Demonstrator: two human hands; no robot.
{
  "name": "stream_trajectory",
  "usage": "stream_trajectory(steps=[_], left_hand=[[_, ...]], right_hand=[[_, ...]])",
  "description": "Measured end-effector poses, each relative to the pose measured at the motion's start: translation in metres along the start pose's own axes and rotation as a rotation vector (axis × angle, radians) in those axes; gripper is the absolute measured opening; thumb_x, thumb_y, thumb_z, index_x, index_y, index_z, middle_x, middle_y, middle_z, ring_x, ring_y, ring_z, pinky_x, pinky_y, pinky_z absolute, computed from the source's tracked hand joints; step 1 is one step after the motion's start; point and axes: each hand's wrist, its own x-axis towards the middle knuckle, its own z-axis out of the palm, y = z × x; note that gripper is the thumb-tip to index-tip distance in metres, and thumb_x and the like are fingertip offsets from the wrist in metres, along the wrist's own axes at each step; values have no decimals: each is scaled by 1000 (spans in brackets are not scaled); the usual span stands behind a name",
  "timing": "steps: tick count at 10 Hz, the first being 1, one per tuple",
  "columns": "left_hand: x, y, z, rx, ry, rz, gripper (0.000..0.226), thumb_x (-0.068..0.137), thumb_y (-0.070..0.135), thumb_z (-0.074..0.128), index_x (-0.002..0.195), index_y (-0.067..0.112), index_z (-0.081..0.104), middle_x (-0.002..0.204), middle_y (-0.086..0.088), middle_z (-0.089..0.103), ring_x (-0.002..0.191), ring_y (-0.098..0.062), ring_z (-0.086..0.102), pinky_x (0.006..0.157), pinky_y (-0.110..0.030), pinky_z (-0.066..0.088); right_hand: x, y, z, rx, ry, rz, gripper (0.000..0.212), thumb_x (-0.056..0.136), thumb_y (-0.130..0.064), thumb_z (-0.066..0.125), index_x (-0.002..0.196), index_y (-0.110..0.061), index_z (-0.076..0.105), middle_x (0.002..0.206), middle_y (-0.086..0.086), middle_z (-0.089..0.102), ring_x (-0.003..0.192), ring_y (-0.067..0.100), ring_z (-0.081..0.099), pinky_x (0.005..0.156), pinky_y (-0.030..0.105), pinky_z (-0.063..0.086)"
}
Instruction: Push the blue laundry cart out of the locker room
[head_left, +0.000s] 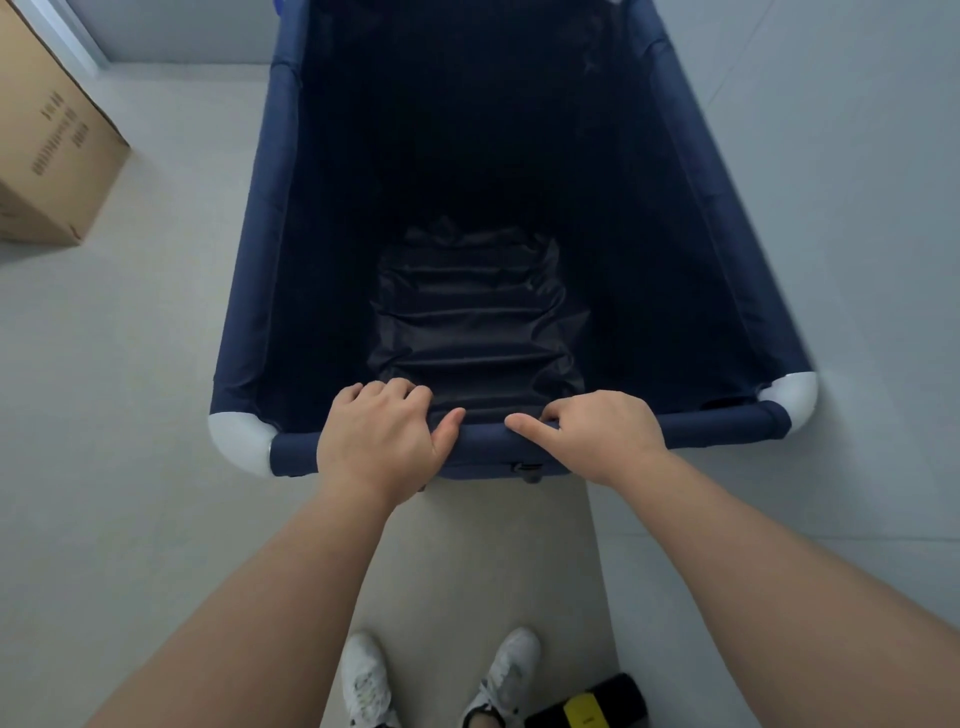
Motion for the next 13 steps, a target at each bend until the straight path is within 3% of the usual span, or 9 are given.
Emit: stream_trajectory(steps=[2, 4, 6, 7, 9, 10, 12, 13], left_hand=[[5, -1, -3, 1, -14, 6, 62, 93, 64, 18, 93, 23, 66, 94, 4, 67, 87, -22, 61, 86, -38, 42], [3, -1, -9, 11, -46, -20, 66, 93, 63, 13, 94, 23, 65, 97, 2, 66, 90, -23, 59, 94, -41, 40], [-22, -1, -12, 2, -57, -101, 64, 94, 61, 9, 94, 22, 61, 95, 1, 65, 89, -24, 58, 97, -43, 38], [-30, -2, -11, 19, -74, -125, 62, 94, 61, 10, 104, 24, 59, 106, 0, 63, 101, -25, 55, 104, -46, 34], [-39, 1, -19, -25, -115, -130, 52, 98, 51, 19, 119, 21, 55, 131, -4, 56, 126, -25, 45, 115, -48, 23], [-54, -11, -25, -54, -109, -57, 45, 99, 44, 27, 130, 21, 50, 138, -2, 52, 133, -24, 39, 115, -46, 22], [-101, -64, -44, -101, -90, 50, 51, 97, 43, 35, 143, 22, 40, 148, -2, 45, 137, -23, 37, 113, -43, 25], [-135, -97, -55, -132, -84, 96, 46, 97, 41, 36, 138, 21, 44, 141, -1, 50, 130, -23, 43, 107, -40, 30]], right_hand=[[6, 1, -1, 9, 10, 0, 89, 72, -92, 2, 88, -38, 71, 64, -12, 64, 69, 11, 58, 55, 32, 40], [5, -1, -3, 8, 28, -16, 86, 74, -90, 4, 88, -38, 71, 66, -11, 66, 66, 10, 58, 56, 33, 32], [3, -1, -2, 10, 15, -9, 87, 75, -90, 4, 92, -38, 72, 76, -10, 68, 72, 12, 60, 66, 35, 36], [0, -4, -3, -30, 4, -17, 86, 79, -86, 3, 96, -38, 72, 80, -8, 67, 77, 15, 59, 75, 38, 37], [-22, -29, -5, -60, 11, 93, 67, 94, -67, 14, 122, -31, 63, 107, 1, 68, 100, 25, 59, 90, 43, 37], [-39, -58, -7, 39, 51, 72, 61, 98, -61, 24, 133, -25, 58, 126, 2, 65, 120, 24, 53, 112, 46, 29], [-86, -127, -22, 275, 66, 138, 56, 100, -54, 38, 147, -24, 43, 154, 2, 43, 143, 24, 32, 112, 44, 33], [-115, -173, -26, 321, 108, 197, 57, 99, -54, 41, 149, -27, 40, 155, 2, 42, 141, 23, 36, 108, 45, 37]])
